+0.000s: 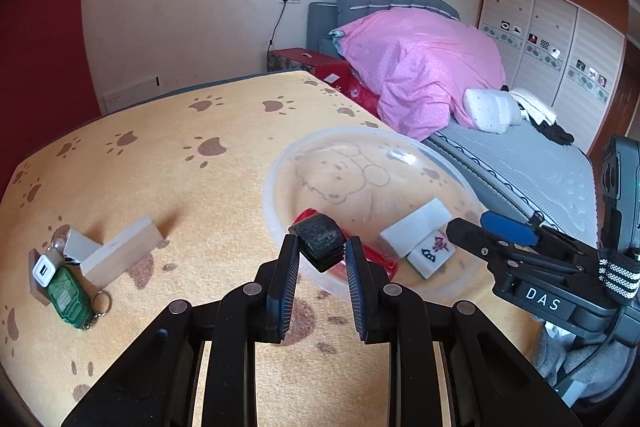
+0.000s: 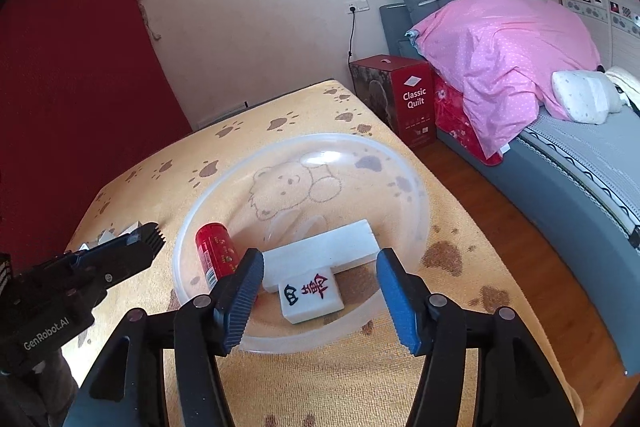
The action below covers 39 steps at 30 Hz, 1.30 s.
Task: Organize rigid objects
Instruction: 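Carry the mahjong tile into the clear bowl and open the right gripper, then lower the black cap into the clear bowl and open the left gripper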
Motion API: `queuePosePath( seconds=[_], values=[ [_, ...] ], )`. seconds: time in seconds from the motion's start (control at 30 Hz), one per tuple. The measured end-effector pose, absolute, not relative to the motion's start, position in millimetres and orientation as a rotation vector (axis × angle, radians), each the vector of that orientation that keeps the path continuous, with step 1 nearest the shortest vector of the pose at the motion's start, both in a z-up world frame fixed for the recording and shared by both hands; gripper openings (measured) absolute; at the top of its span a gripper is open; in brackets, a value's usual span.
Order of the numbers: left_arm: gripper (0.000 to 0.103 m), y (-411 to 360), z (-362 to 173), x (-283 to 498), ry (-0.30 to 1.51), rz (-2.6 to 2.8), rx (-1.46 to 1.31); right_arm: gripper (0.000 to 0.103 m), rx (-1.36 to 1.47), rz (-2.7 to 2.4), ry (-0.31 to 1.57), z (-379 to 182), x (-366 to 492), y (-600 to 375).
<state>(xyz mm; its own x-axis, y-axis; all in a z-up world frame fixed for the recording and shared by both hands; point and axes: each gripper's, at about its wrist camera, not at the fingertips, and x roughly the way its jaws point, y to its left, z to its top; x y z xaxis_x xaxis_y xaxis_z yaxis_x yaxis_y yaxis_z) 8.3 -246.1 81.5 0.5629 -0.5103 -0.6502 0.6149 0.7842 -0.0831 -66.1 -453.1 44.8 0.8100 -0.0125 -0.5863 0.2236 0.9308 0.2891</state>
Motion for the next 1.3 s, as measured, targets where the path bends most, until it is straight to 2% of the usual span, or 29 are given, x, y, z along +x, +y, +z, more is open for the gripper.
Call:
queuePosePath(
  seconds=[0.3,0.43,0.57,0.83,1.3],
  values=[
    [0.026,-279.8,79.8,12.3,0.736,-0.766,0.136,0.067,0.379,-0.148,0.605,44.8,-71.5,-460.3],
    [0.042,-286.8,76.7,16.2,0.737,-0.764,0.121,0.068,0.378,-0.137,0.611,43.2,-72.5,-459.2],
    [0.044,-282.7,71.6,16.7,0.746,-0.739,0.13,0.073,0.379,-0.129,0.619,40.2,-72.1,-457.0],
    [0.066,-260.7,63.9,27.4,0.765,-0.652,0.094,0.075,0.372,-0.125,0.628,38.1,-71.5,-453.7],
    [0.069,-232.7,55.5,34.4,0.78,-0.577,0.069,0.077,0.364,-0.135,0.649,35.9,-69.1,-450.0]
  ],
)
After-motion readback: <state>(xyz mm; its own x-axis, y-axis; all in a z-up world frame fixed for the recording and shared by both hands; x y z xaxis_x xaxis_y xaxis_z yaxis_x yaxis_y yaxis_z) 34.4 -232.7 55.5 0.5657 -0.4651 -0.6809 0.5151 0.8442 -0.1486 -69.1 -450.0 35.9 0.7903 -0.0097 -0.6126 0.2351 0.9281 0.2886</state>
